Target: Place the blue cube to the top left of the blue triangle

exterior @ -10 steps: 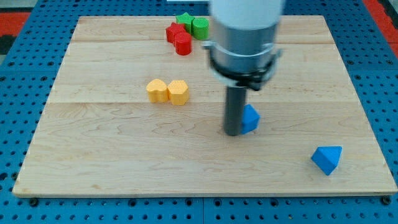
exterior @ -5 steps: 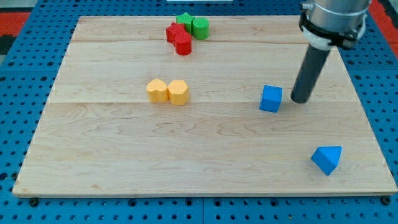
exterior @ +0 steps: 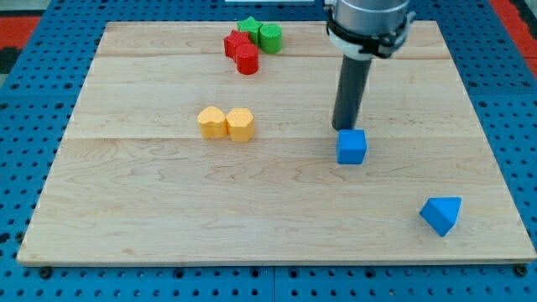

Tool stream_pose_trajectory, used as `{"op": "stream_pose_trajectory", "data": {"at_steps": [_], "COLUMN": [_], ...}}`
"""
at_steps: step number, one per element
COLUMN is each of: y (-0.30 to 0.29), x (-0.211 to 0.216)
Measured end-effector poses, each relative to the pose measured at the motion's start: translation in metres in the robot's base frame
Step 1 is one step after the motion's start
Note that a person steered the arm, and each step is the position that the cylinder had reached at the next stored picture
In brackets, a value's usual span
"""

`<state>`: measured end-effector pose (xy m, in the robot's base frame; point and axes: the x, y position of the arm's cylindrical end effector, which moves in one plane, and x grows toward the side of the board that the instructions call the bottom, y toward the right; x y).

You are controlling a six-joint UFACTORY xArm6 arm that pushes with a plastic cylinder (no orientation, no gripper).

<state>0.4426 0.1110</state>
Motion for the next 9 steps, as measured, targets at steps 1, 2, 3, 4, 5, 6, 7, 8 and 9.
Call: {"op": "stream_pose_trajectory", "data": {"at_steps": [1,2,3,4,5,6,7,8,9], "y": [0.008,-0.021,-0.048,0.007,0.021,0.039,0.044,0.042,0.041], "x": [0.026,0.026,0.044,0.056,0.055,0.064,0.074,0.064,0.056]}}
